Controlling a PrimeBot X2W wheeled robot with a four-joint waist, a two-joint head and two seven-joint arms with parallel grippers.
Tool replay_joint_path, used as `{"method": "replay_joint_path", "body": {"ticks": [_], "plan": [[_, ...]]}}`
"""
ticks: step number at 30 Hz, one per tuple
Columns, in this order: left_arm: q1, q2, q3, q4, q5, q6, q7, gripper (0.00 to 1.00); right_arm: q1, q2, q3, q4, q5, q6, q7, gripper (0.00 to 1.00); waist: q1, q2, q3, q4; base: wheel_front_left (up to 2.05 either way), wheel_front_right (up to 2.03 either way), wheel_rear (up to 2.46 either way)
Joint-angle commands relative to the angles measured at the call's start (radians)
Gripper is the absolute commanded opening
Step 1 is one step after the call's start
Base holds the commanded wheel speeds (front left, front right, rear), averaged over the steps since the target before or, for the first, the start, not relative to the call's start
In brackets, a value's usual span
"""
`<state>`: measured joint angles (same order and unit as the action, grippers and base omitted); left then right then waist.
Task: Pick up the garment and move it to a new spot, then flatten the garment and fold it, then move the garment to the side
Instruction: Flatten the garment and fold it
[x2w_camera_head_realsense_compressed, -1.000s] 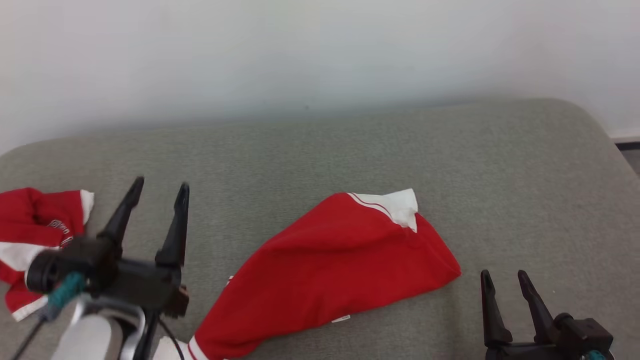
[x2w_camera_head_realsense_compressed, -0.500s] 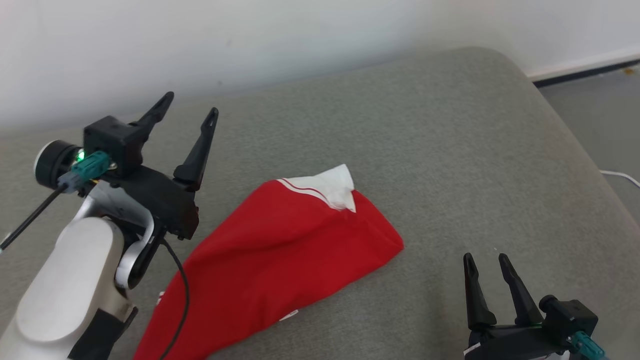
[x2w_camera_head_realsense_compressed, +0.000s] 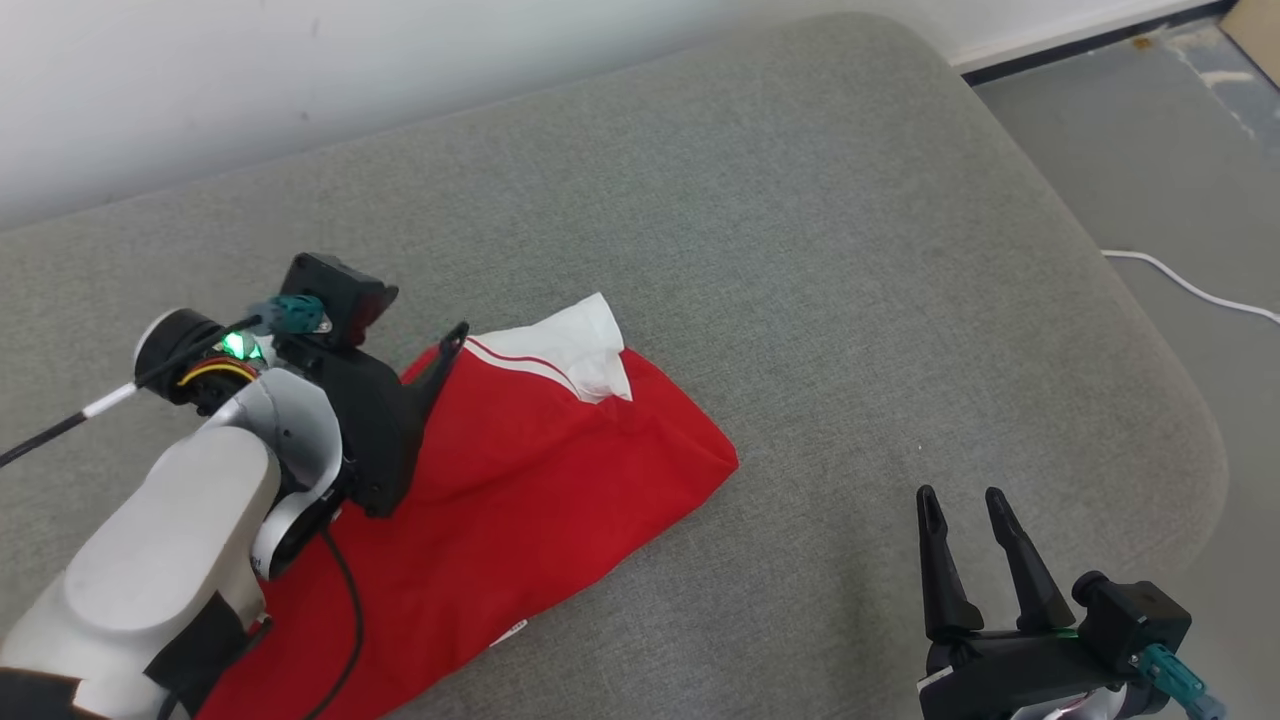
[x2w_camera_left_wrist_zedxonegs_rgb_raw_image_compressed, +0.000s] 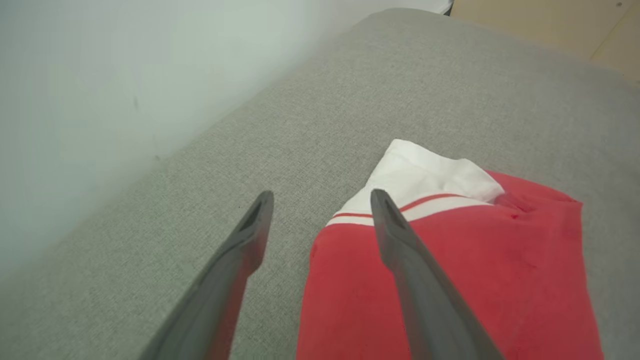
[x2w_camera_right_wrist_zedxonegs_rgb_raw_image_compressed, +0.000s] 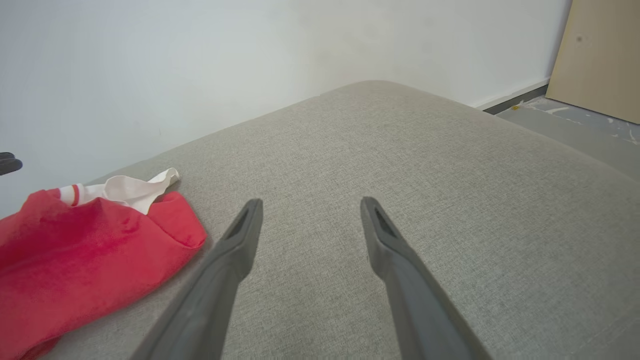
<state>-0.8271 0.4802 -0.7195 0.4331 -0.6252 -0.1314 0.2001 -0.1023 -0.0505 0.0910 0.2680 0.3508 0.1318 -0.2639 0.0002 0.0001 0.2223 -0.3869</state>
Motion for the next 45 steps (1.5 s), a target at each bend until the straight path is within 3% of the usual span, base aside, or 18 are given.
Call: {"method": "replay_joint_path", "body": {"ticks": [1,12,13,15,22,29,36,45], "plan": [[-0.026,0.017,-0.047,0.027,-0.027,0.002,0.024,1.00,-0.008,0.000,0.004,0.001,0.007,-0.002,-0.001,1.00,-0.0002,-0.0001,0.018,-0.019,0.00,0.00,0.00],[-0.063,0.003,-0.203,0.171,-0.147,0.002,0.140,1.00,-0.015,0.000,0.007,0.006,0.017,-0.002,0.000,1.00,-0.0002,-0.0001,0.026,-0.038,0.00,0.00,0.00],[-0.067,0.001,-0.210,0.181,-0.153,0.002,0.136,0.46,-0.016,0.000,0.006,0.005,0.017,-0.002,0.000,1.00,-0.0002,-0.0001,0.026,-0.039,0.00,0.00,0.00],[-0.073,0.000,-0.237,0.194,-0.157,0.002,0.133,0.00,-0.016,0.000,0.002,0.003,0.015,-0.002,-0.001,1.00,-0.0002,-0.0001,0.025,-0.040,0.00,0.00,0.00],[-0.129,-0.022,-0.264,0.210,-0.165,0.002,0.006,0.00,-0.001,0.001,-0.021,-0.004,-0.009,-0.002,-0.001,1.00,-0.0002,-0.0001,0.009,-0.010,0.00,0.00,0.00],[-0.207,-0.036,-0.215,0.169,-0.190,0.002,-0.156,0.00,0.021,0.000,-0.049,-0.007,-0.042,-0.002,-0.001,1.00,-0.0002,-0.0001,-0.042,0.093,0.00,0.00,0.00],[-0.236,0.033,-0.156,0.108,-0.197,0.035,-0.214,0.00,0.034,0.000,-0.072,-0.011,-0.069,-0.002,-0.001,1.00,-0.0002,-0.0001,-0.072,0.172,0.00,0.00,0.00],[-0.168,0.182,-0.089,0.089,-0.202,0.112,-0.267,0.00,0.041,0.000,-0.073,-0.010,-0.084,-0.002,-0.001,1.00,-0.0002,-0.0001,-0.081,0.190,0.00,0.00,0.00]]}}
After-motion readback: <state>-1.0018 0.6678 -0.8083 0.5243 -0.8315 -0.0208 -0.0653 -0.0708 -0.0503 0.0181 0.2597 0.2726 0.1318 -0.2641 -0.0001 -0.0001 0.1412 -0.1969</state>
